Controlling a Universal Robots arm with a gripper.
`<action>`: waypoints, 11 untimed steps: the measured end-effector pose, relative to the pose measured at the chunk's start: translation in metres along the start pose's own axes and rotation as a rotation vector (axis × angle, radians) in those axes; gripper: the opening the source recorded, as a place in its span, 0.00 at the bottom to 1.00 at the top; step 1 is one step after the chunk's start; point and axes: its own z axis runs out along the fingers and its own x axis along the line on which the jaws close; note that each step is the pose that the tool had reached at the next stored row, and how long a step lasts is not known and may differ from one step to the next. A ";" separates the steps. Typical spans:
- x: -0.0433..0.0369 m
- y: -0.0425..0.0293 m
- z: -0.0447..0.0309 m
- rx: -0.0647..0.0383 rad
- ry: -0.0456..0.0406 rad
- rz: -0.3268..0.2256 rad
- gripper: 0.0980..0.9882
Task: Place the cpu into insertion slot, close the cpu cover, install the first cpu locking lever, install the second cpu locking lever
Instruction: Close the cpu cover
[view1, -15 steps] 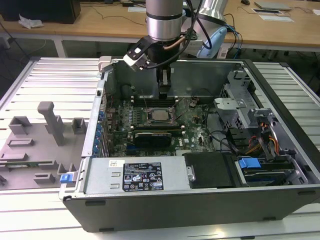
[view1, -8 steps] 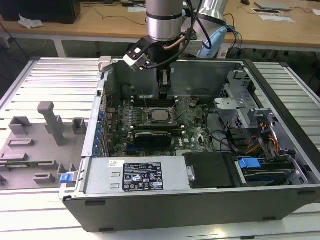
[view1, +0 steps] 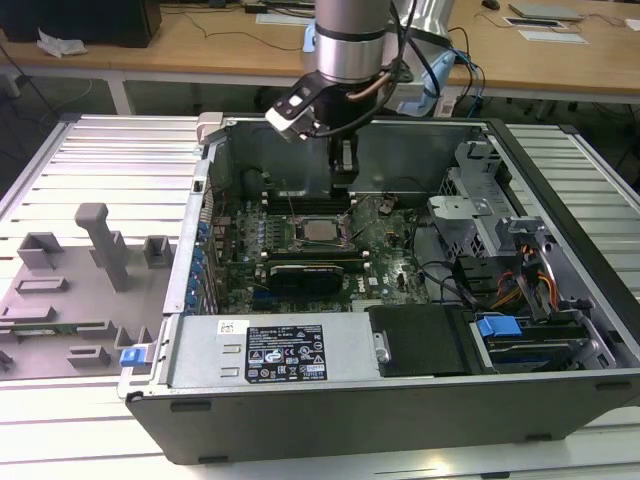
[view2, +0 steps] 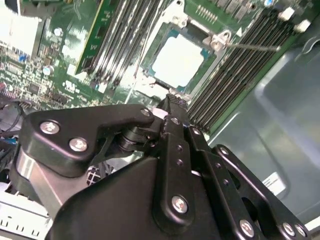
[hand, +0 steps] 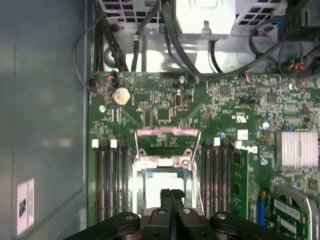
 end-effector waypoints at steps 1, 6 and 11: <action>-0.0001 0.0049 0.0002 0.006 0.0001 0.000 0.01; -0.0007 0.0351 0.0012 0.042 -0.0001 -0.001 0.01; -0.0006 0.0556 0.0020 0.078 0.0001 -0.003 0.01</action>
